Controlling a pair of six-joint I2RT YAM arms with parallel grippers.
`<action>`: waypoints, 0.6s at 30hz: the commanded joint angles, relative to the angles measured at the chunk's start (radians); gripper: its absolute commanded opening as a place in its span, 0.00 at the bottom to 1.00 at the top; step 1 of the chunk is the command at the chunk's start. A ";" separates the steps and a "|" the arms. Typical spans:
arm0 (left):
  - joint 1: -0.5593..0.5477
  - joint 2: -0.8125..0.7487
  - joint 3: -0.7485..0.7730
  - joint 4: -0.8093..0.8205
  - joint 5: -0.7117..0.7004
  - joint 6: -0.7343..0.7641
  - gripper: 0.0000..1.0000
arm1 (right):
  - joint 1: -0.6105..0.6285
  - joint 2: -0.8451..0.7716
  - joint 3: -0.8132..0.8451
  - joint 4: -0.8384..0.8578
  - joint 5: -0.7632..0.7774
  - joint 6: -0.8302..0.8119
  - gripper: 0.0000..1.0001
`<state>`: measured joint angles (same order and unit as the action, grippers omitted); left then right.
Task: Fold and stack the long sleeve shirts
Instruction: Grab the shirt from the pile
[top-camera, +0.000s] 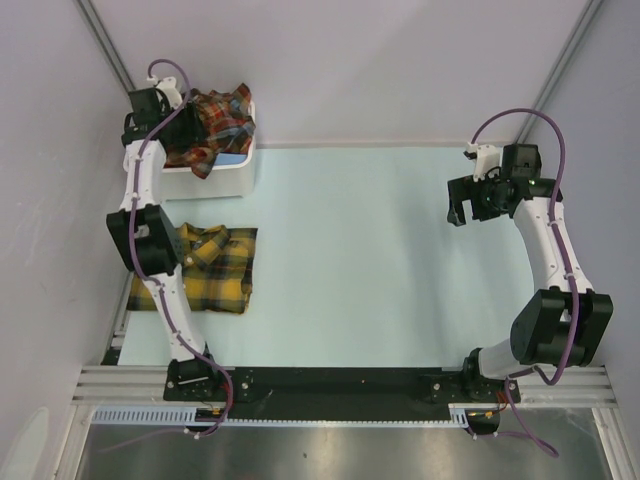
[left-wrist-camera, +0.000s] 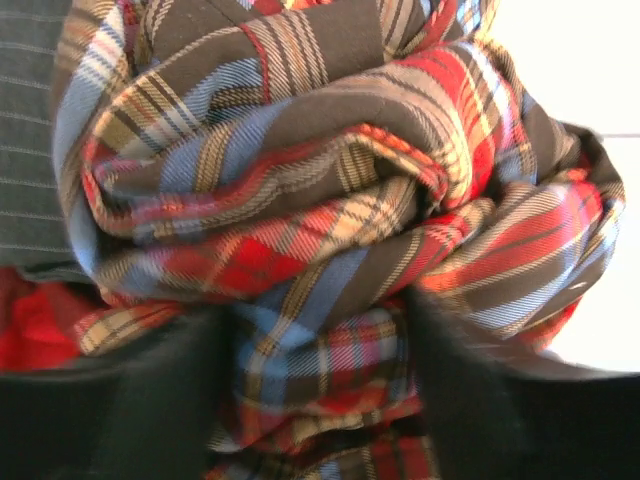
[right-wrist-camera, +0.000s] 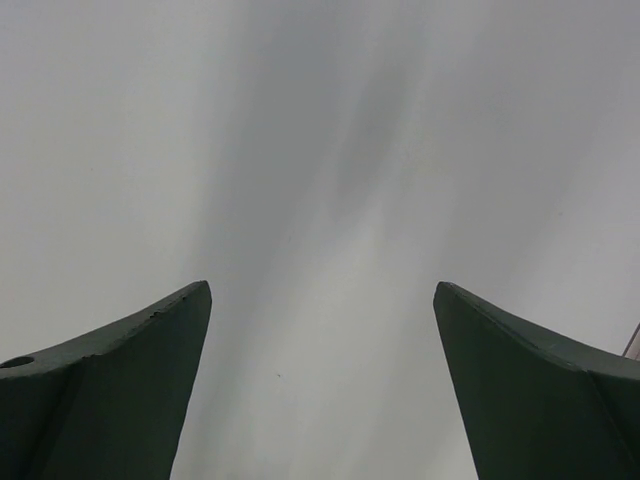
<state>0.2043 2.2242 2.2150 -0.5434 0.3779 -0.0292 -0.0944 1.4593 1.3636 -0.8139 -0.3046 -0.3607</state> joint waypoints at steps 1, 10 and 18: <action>-0.014 0.003 0.101 -0.044 0.056 0.064 0.38 | 0.002 -0.019 0.031 -0.001 0.016 -0.009 1.00; -0.045 -0.280 0.196 0.196 0.071 -0.081 0.00 | -0.004 -0.043 0.026 0.010 -0.005 0.014 1.00; -0.389 -0.393 0.265 0.269 0.082 -0.159 0.00 | -0.010 -0.030 0.045 0.030 -0.036 0.060 1.00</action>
<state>0.0322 1.9408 2.3676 -0.4362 0.4030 -0.1184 -0.0971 1.4528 1.3636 -0.8127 -0.3122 -0.3347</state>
